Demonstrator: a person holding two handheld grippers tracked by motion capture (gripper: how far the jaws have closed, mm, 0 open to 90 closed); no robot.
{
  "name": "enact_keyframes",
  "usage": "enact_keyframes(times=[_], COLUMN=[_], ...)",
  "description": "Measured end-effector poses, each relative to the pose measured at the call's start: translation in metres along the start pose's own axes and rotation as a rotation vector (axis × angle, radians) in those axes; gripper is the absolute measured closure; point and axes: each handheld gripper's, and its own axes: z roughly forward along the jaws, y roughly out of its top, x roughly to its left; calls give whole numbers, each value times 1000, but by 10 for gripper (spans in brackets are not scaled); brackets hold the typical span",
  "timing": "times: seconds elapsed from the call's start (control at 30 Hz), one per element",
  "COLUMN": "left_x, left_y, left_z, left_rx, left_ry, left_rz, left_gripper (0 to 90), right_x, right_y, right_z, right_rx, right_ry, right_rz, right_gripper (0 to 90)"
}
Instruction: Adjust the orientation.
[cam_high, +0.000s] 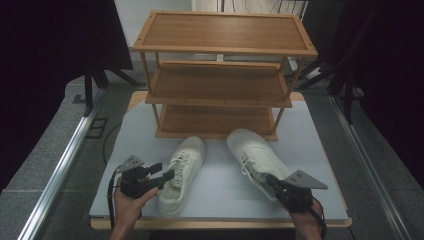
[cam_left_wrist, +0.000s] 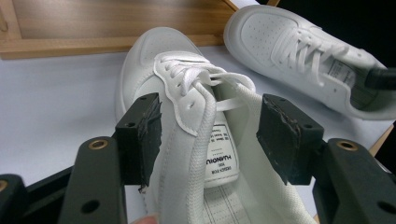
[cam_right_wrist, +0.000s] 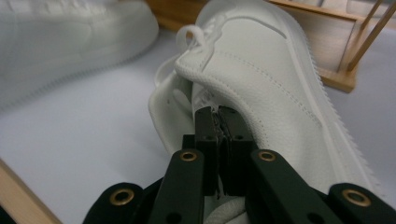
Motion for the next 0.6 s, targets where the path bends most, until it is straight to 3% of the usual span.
enact_keyframes(times=[0.1,0.23,0.33,0.4,0.43,0.47,0.53,0.6], left_x=[-1,-1,-1,-2,-2,-2,-2,-1], left_y=[1,1,0,1,1,0,0,0], left_z=[0,1,2,2,2,2,2,3], left_rx=[-3,-1,3,2,2,3,4,7], left_ry=[-5,-3,-7,-4,-4,-1,1,5], left_rz=[4,3,1,5,5,6,3,3], left_gripper=[396,397,396,396,396,397,396,397], right_x=[-8,-12,-21,-36,-36,-50,-53,-63], right_y=[-1,0,7,11,11,12,12,10], right_z=[-1,-1,-1,2,2,4,5,5], right_rx=[-20,-44,-24,-13,-13,-12,-13,-21], right_ry=[39,-4,-43,-76,-76,-81,-78,-66], right_rz=[43,24,21,47,47,87,96,140], right_gripper=[875,872,842,799,799,780,768,718])
